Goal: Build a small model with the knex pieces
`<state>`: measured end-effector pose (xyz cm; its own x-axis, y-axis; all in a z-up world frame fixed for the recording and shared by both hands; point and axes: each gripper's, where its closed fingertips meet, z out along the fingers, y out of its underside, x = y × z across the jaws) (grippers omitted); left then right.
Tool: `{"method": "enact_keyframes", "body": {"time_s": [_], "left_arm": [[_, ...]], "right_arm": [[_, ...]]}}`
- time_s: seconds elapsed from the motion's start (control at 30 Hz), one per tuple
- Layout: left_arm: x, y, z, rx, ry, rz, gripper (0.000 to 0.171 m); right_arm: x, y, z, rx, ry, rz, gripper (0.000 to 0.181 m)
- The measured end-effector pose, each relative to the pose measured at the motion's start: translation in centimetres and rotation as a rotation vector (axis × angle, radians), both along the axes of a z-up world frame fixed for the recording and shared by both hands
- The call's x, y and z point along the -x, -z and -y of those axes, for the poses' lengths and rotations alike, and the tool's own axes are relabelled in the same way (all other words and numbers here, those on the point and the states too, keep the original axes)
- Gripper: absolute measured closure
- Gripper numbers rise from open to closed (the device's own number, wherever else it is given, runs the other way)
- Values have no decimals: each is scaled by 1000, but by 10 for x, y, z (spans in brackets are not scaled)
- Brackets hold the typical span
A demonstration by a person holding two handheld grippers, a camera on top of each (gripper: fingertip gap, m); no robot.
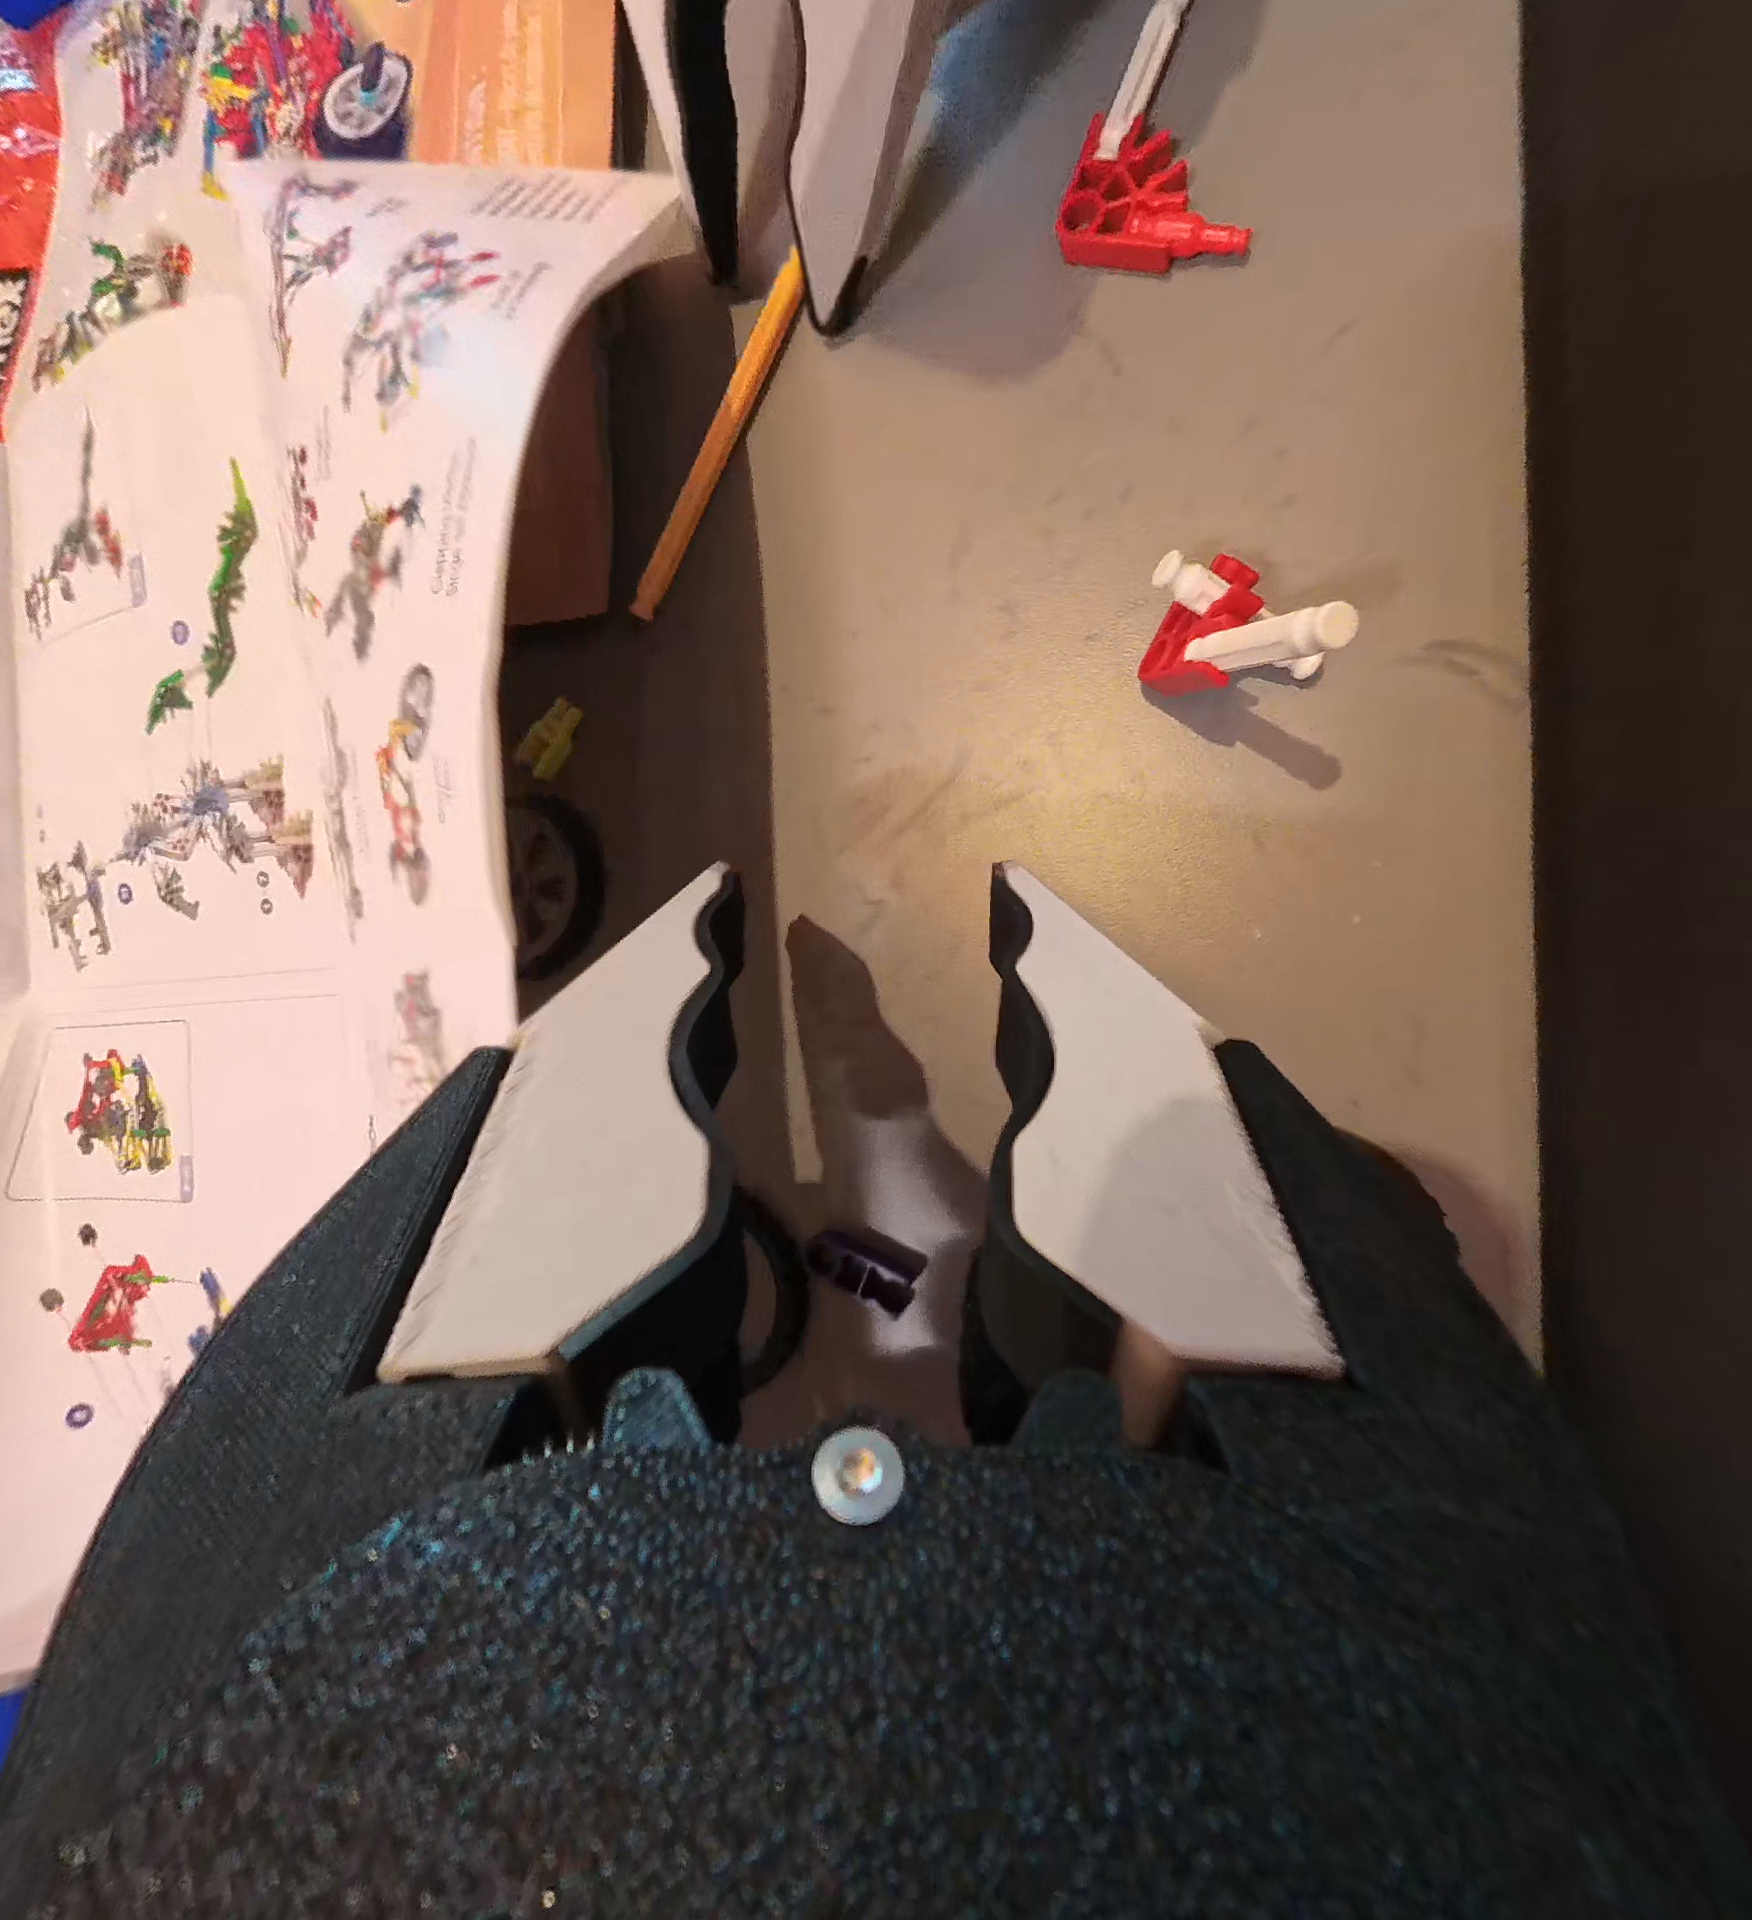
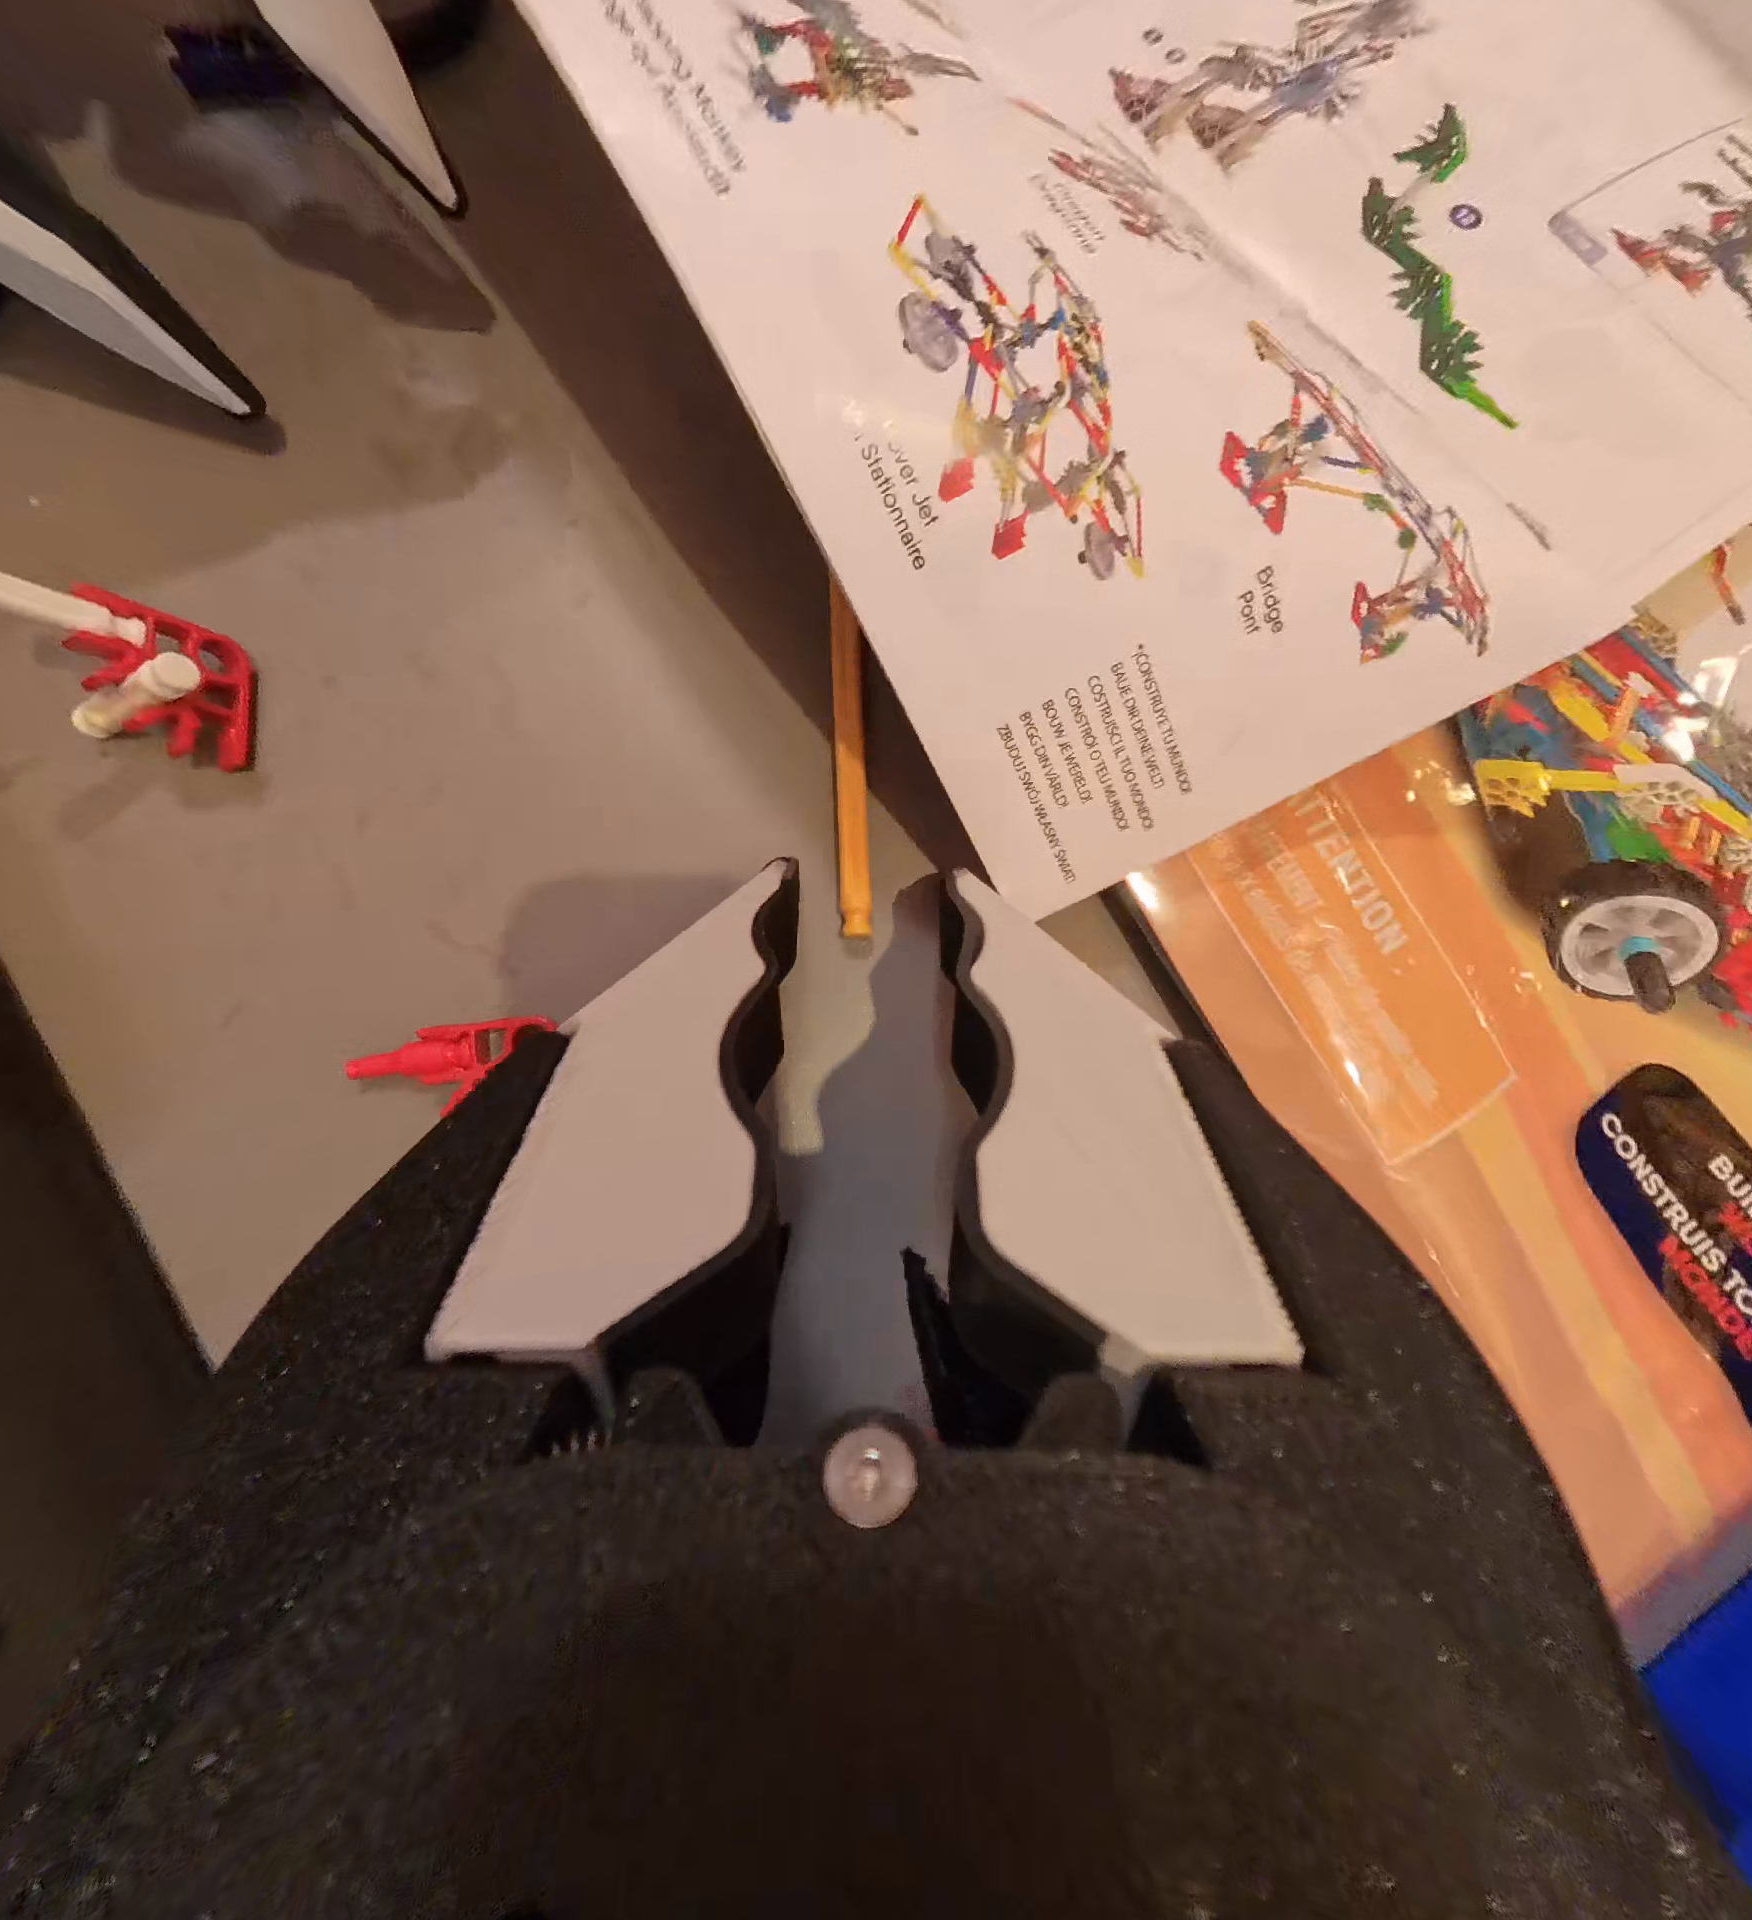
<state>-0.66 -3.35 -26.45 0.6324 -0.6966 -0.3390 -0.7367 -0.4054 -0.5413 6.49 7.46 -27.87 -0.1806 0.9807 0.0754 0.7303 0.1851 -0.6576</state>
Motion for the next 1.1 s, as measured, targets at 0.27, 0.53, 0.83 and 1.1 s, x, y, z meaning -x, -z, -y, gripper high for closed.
{"method": "enact_keyframes", "body": {"time_s": [0.27,0.53,0.83,1.1], "left_arm": [[34,-47,42,28,-17,79,134],[143,-85,93,-27,-325,-67,137],[256,-103,157,-15,-668,-201,141],[307,-62,156,179,-768,-257,138]], "right_arm": [[-13,0,13,12,-91,34,176],[-25,-4,19,-10,-125,28,164],[-19,-11,25,54,-93,-143,164],[-18,-1,22,23,-72,-98,161]]}}
